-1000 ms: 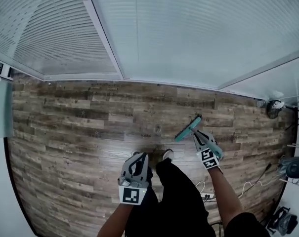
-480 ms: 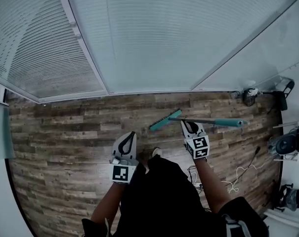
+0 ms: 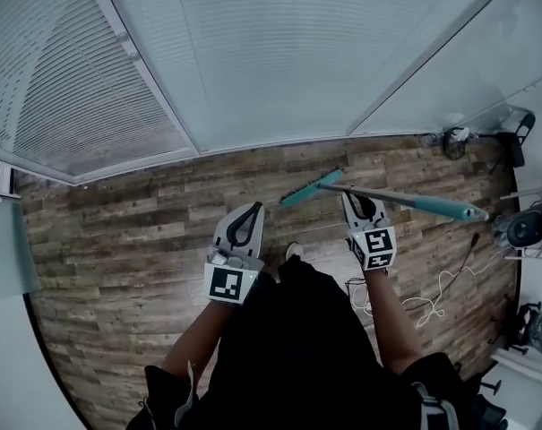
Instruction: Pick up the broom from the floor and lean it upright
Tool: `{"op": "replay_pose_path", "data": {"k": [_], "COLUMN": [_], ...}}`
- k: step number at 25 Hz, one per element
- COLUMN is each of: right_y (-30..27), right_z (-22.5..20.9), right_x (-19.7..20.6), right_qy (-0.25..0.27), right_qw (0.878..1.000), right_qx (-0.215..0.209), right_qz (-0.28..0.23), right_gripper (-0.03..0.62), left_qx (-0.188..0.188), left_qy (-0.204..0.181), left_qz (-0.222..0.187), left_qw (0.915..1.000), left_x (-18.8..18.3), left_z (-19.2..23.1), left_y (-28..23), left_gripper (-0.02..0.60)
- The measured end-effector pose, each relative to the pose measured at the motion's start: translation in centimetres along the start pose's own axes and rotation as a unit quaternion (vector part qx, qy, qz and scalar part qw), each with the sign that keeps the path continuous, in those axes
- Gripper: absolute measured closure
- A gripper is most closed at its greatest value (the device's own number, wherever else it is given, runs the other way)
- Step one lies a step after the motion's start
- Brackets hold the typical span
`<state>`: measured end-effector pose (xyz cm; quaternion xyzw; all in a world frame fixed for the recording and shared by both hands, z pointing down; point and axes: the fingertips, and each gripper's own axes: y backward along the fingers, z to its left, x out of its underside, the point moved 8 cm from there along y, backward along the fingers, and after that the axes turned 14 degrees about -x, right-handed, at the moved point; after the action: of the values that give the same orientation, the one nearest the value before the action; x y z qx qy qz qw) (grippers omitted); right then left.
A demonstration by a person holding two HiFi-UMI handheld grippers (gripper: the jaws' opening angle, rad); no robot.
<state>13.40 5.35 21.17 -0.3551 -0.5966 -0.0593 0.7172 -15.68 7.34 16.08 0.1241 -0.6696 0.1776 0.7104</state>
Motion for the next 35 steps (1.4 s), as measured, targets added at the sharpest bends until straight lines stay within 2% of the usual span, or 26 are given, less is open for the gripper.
{"op": "replay_pose_path", "data": {"k": [5,7,9,15,19,23,29,31,35], "right_y": [2.4,2.9,3.2,4.5,4.0,3.5,2.7,1.8,0.0], "right_z": [-0.4,-0.9,-1.4,-3.2,-5.9,-9.5,-16.5,-19.0,-23.7], "right_x": [0.0,0.0,-0.2,1.0,1.7,3.5,8.2,9.9,14.1], "right_qy": [-0.022,-0.022,-0.018,-0.019,-0.013,-0.027,-0.072,-0.078,-0.093], "right_qw": [0.999,0.998,0.998,0.995,0.994,0.991,0.986,0.986,0.985], "right_qx": [0.047,0.057,0.062,0.095,0.107,0.131,0.147,0.148,0.148], "right_qz": [-0.011,-0.016,-0.017,-0.023,-0.020,-0.028,-0.030,-0.023,-0.007], "right_gripper": [0.511,0.511,0.511,0.511,0.511,0.511,0.511,0.511,0.511], "left_qx": [0.027,0.043,0.051,0.038,0.043,0.030,0.015,0.013,0.039], "left_qy": [0.025,0.024,0.019,0.021,0.028,0.020,-0.010,-0.005,0.013], "left_qz": [0.008,0.017,0.005,-0.014,0.007,0.009,-0.002,-0.004,-0.005], "left_qw": [0.9993,0.9986,0.9985,0.9990,0.9987,0.9993,0.9998,0.9999,0.9992], "left_x": [0.9,1.5,1.4,1.0,1.3,1.6,0.9,1.0,1.3], "left_z": [-0.2,-0.4,-0.5,-0.9,-0.8,-1.1,-4.4,-5.9,-10.1], "left_y": [0.5,0.3,0.1,1.0,1.0,0.6,-3.8,-6.8,-13.2], "left_gripper": [0.563,0.563,0.563,0.563,0.563,0.563,0.563,0.561,0.561]}}
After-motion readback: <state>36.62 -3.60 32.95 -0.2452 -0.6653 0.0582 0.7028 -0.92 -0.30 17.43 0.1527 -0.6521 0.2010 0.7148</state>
